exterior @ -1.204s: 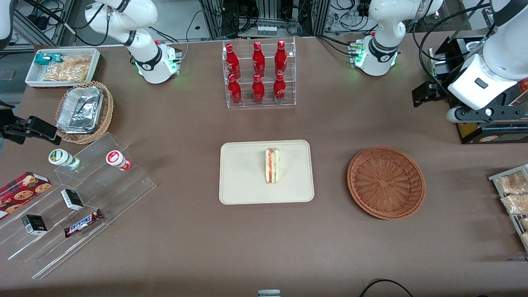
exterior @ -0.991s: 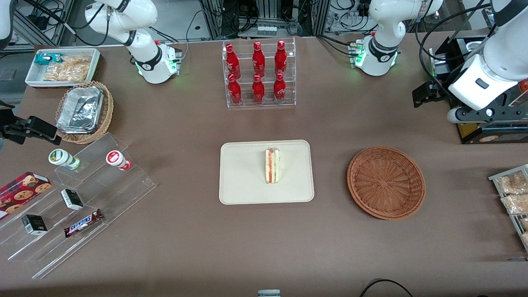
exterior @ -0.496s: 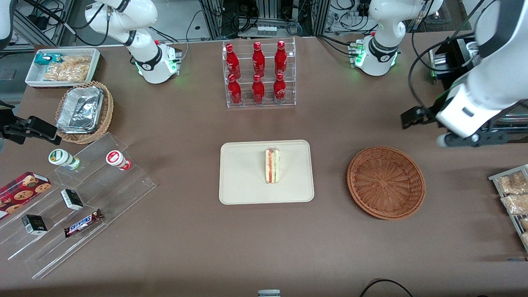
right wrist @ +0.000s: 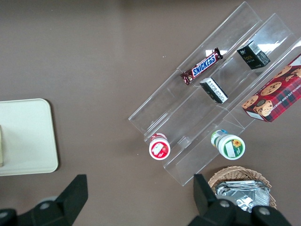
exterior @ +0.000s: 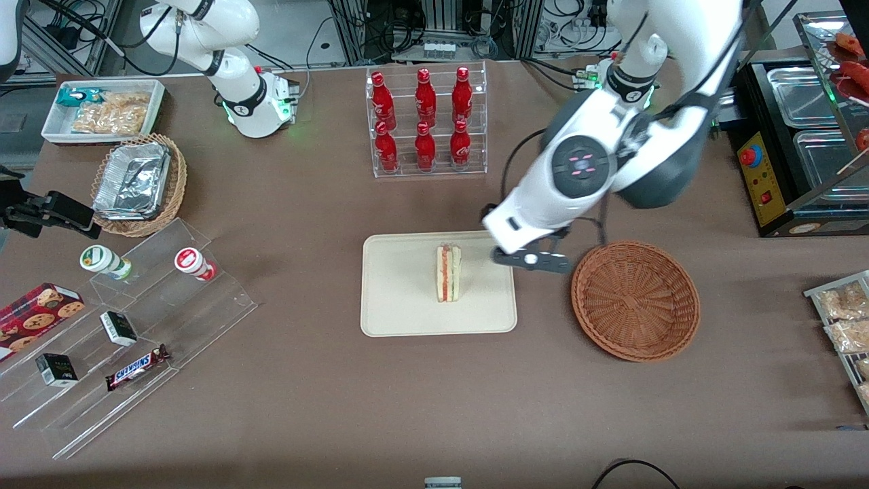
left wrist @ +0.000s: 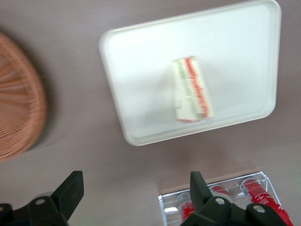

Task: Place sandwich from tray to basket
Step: 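Move the left gripper from rest over the sandwich on the cream tray, then lower the left gripper and close it on the wrapped sandwich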

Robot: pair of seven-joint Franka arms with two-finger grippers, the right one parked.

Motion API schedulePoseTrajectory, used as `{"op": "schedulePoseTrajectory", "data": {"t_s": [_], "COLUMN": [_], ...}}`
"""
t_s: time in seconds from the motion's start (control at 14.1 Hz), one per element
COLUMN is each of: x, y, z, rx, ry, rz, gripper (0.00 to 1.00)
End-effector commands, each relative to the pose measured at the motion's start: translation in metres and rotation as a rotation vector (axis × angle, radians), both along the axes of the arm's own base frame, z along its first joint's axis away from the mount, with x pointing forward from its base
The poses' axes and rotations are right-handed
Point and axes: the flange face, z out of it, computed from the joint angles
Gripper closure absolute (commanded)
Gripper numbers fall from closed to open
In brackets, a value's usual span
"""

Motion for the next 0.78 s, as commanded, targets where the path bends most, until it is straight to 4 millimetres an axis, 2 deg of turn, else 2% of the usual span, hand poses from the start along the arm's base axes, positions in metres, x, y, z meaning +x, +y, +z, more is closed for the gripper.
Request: {"op": "schedulePoseTrajectory", "data": {"t_s": [0.0, 0.14, 0.28, 0.5, 0.57, 0.71], "x": [-0.009, -0.016, -0.018, -0.019, -0.026, -0.027], "y": [-0.054, -0.083, -0.096, -0.096, -0.102, -0.104], "z": [-0.049, -0.085, -0.113, -0.154, -0.167, -0.187], "rx": [-0.041, -0.066, -0.085, -0.036, -0.002, 0.036], "ry": [-0.007, -0.017, -0.018, -0.003, -0.010, -0.015], "rz": [-0.045, 0.001, 0.006, -0.018, -0.031, 0.033], "gripper": [0.00, 0.00, 0.00, 0.00, 0.00, 0.00]}}
